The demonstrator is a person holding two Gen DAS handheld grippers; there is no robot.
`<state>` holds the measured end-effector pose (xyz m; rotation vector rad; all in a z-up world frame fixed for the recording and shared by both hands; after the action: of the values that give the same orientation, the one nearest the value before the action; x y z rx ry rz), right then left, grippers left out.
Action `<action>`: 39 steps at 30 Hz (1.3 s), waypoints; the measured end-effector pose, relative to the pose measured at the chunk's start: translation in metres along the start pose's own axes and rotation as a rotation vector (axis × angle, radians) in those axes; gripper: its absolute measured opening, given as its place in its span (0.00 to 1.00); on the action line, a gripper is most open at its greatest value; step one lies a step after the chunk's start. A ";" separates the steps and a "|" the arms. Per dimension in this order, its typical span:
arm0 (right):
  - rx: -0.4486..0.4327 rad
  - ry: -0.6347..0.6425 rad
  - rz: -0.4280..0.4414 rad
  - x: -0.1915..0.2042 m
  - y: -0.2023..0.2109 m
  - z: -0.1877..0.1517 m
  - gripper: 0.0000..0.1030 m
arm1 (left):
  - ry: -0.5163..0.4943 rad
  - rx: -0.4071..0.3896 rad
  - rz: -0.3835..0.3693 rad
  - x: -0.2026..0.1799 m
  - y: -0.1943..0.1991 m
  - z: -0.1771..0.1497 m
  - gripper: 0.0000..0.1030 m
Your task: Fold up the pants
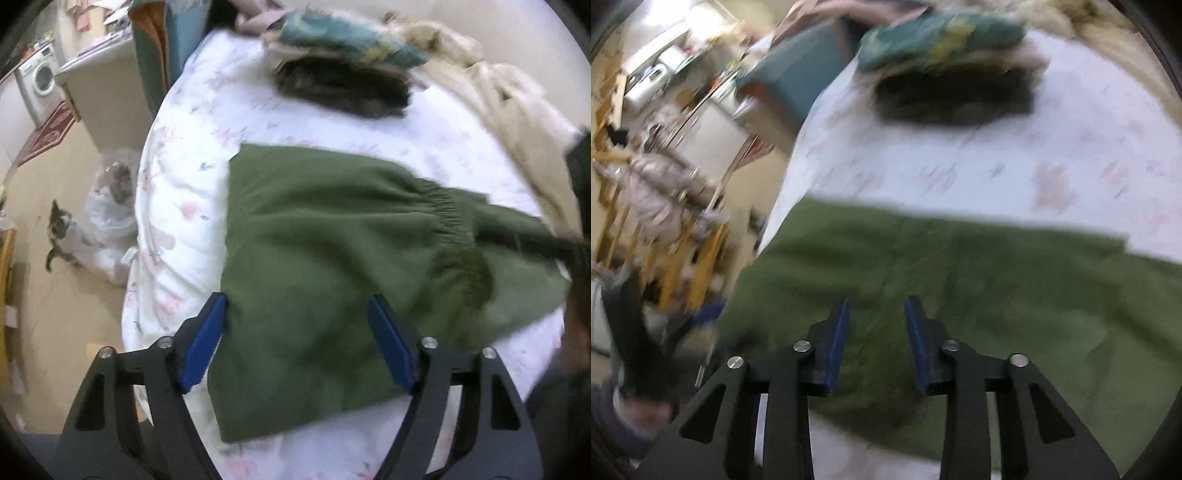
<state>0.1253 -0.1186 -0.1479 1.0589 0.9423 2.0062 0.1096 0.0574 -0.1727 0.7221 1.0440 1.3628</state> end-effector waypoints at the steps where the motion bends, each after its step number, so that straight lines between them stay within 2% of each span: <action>1: 0.046 -0.004 -0.016 -0.001 -0.015 -0.014 0.30 | 0.017 0.019 0.014 0.004 -0.008 0.000 0.72; 4: 0.142 -0.045 -0.078 -0.017 -0.055 -0.041 0.27 | -0.004 0.129 0.088 0.014 -0.038 -0.017 0.72; 6: 0.121 -0.046 -0.074 -0.022 -0.063 -0.048 0.27 | -0.028 0.149 0.119 0.016 -0.047 -0.028 0.74; 8: 0.112 -0.021 -0.076 -0.018 -0.057 -0.045 0.28 | -0.014 0.122 0.116 0.016 -0.040 -0.026 0.73; 10: 0.061 -0.043 -0.023 -0.015 -0.035 -0.040 0.30 | -0.005 0.063 0.095 0.013 -0.024 -0.019 0.73; 11: -0.018 -0.073 0.022 -0.017 -0.008 -0.031 0.31 | 0.004 0.027 0.078 0.011 -0.013 -0.015 0.72; 12: -0.018 -0.073 0.022 -0.017 -0.008 -0.031 0.31 | 0.012 -0.014 0.059 0.009 0.000 -0.011 0.72; 14: -0.126 -0.116 0.024 -0.032 0.029 -0.022 0.33 | 0.014 -0.096 0.031 -0.003 0.027 -0.003 0.73; 15: -0.167 -0.150 0.023 -0.042 0.042 -0.021 0.38 | 0.011 -0.117 0.024 -0.008 0.033 -0.001 0.73; 16: -0.204 -0.187 0.023 -0.053 0.054 -0.022 0.48 | 0.006 -0.148 0.024 -0.017 0.042 0.003 0.73; 18: -0.292 -0.332 -0.004 -0.093 0.083 -0.031 0.56 | -0.006 -0.177 0.034 -0.025 0.045 0.012 0.73; 19: -0.314 -0.380 -0.011 -0.103 0.091 -0.036 0.57 | -0.014 -0.194 0.041 -0.030 0.046 0.015 0.74; 21: -0.379 -0.510 -0.068 -0.145 0.113 -0.053 0.57 | -0.028 -0.209 0.038 -0.041 0.047 0.022 0.74; 23: -0.458 -0.641 -0.199 -0.193 0.142 -0.079 0.63 | -0.027 -0.205 0.037 -0.050 0.047 0.027 0.74; 24: -0.476 -0.699 -0.243 -0.210 0.153 -0.091 0.70 | -0.025 -0.201 0.032 -0.052 0.046 0.028 0.74; 25: -0.490 -0.775 -0.312 -0.230 0.164 -0.108 0.71 | -0.018 -0.199 0.028 -0.057 0.045 0.029 0.74; 28: -0.478 -0.984 -0.534 -0.286 0.196 -0.174 0.71 | 0.007 -0.191 0.001 -0.065 0.042 0.032 0.74; 29: -0.480 -1.076 -0.567 -0.301 0.202 -0.203 0.71 | 0.018 -0.181 -0.014 -0.067 0.039 0.033 0.74; 31: -0.462 -1.181 -0.604 -0.320 0.206 -0.237 0.71 | 0.030 -0.167 -0.030 -0.070 0.034 0.034 0.74; 34: -0.444 -1.211 -0.641 -0.339 0.207 -0.254 0.71 | 0.039 -0.132 -0.031 -0.069 0.025 0.034 0.74; 37: -0.479 -1.179 -0.678 -0.364 0.214 -0.246 0.72 | 0.065 -0.109 -0.039 -0.065 0.019 0.034 0.74; 38: -0.487 -1.168 -0.688 -0.368 0.212 -0.237 0.69 | 0.067 -0.107 -0.036 -0.064 0.018 0.034 0.74; 39: -0.476 -1.146 -0.706 -0.375 0.210 -0.231 0.58 | 0.071 -0.107 -0.033 -0.062 0.017 0.034 0.74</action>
<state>0.0452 -0.5958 -0.2116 1.1252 0.1299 0.7305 0.1390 0.0039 -0.1326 0.5787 1.0262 1.4130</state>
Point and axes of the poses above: each gripper's, at about its wrist camera, not at the fingertips, and y roughly against the way its jaws point, x to its left, z to its top, the point moved 8 cm from there along -y, roughly the way its jaws point, and after that the axes turned 4 degrees about y, right-handed, at the moved point
